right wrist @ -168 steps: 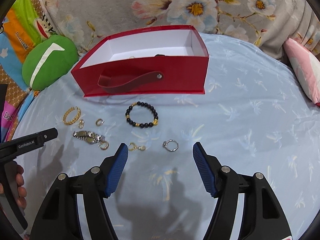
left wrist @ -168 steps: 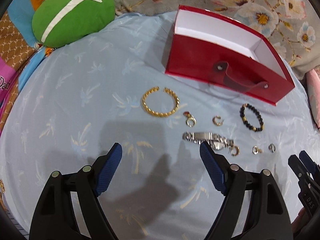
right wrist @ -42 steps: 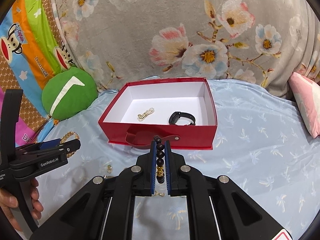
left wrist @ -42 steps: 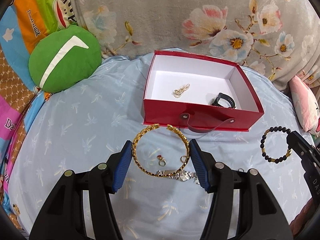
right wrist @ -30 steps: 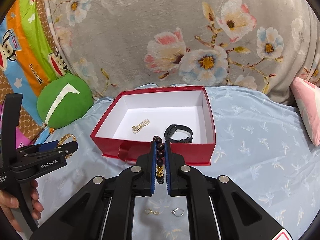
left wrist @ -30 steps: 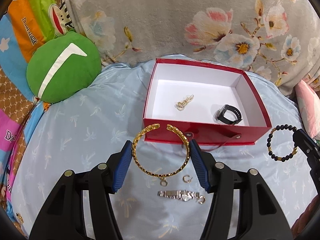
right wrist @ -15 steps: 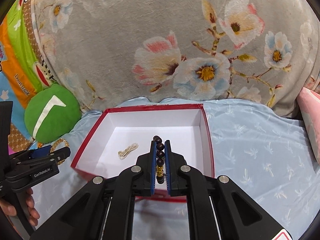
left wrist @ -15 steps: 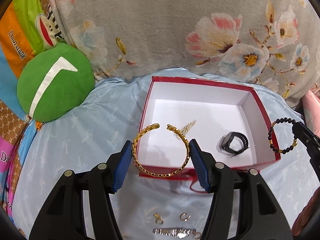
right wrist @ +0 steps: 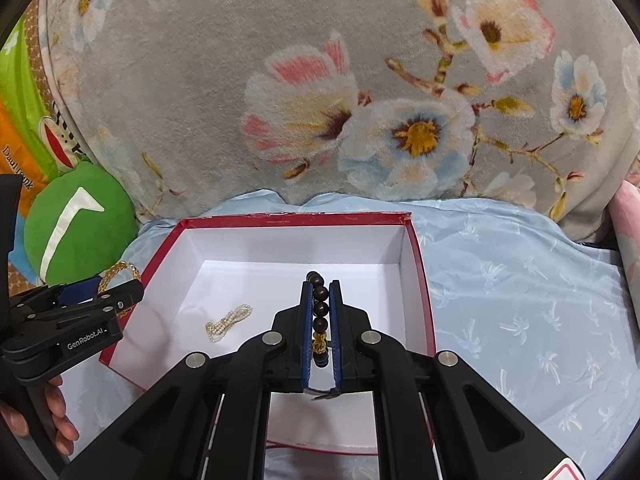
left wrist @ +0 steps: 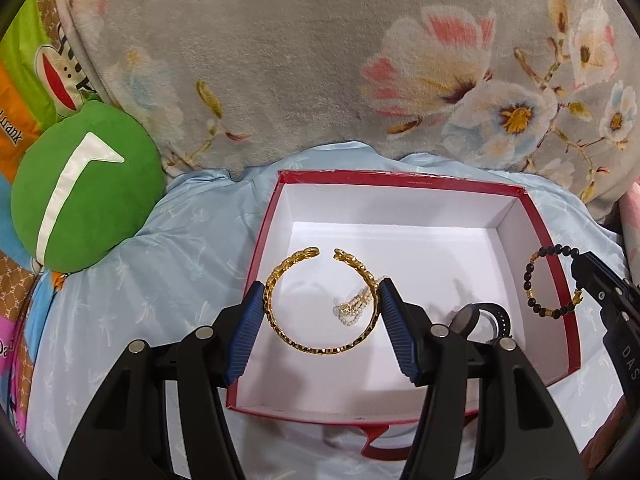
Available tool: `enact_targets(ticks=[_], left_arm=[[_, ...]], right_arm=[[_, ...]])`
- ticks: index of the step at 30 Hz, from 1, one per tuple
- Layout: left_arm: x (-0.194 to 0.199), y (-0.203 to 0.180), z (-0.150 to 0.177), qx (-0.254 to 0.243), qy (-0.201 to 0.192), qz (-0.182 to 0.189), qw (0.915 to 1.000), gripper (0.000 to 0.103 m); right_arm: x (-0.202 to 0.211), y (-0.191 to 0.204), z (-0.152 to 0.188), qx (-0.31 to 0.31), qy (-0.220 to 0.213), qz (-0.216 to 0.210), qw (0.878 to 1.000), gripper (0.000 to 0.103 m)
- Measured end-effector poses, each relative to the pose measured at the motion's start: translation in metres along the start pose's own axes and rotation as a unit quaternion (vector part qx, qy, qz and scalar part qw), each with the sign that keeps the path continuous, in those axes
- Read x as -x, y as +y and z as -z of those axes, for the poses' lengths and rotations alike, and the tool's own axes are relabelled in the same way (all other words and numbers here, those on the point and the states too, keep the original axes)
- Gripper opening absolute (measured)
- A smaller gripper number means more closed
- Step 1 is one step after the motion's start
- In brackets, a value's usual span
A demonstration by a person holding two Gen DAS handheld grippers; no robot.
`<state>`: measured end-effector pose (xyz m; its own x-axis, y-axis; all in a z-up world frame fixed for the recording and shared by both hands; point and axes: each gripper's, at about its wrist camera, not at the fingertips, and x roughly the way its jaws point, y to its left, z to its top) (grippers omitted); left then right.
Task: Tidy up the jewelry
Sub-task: 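Carry both bracelets into the red box and open both tools, then lift both open tools away from the red box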
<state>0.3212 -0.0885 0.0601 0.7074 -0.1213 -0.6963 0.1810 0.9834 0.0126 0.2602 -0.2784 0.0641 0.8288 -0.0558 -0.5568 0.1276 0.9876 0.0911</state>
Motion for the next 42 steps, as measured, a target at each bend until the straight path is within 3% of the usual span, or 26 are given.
enact_targets(ticks=[11, 15, 17, 30, 42], left_arm=[[-0.038, -0.006, -0.002, 0.003, 0.028, 0.004, 0.9996, 0.058], [-0.050, -0.001, 0.001, 0.030, 0.040, 0.001, 0.9987, 0.085], [-0.050, 0.003, 0.001, 0.042, 0.039, 0.005, 0.9983, 0.088], [-0.002, 0.050, 0.015, 0.073, 0.015, -0.004, 0.9972, 0.089], [0.048, 0.075, 0.092, 0.079, 0.046, 0.004, 0.9958, 0.089]], right_arm=[[-0.032, -0.007, 0.003, -0.008, 0.015, 0.006, 1.000, 0.009], [-0.037, -0.009, 0.005, -0.009, 0.013, 0.013, 1.000, 0.024], [-0.035, -0.010, 0.007, -0.013, 0.007, 0.017, 1.000, 0.036], [0.021, -0.008, 0.032, -0.003, -0.015, 0.029, 0.999, 0.047], [0.084, -0.008, 0.101, -0.011, 0.020, 0.038, 0.999, 0.047]])
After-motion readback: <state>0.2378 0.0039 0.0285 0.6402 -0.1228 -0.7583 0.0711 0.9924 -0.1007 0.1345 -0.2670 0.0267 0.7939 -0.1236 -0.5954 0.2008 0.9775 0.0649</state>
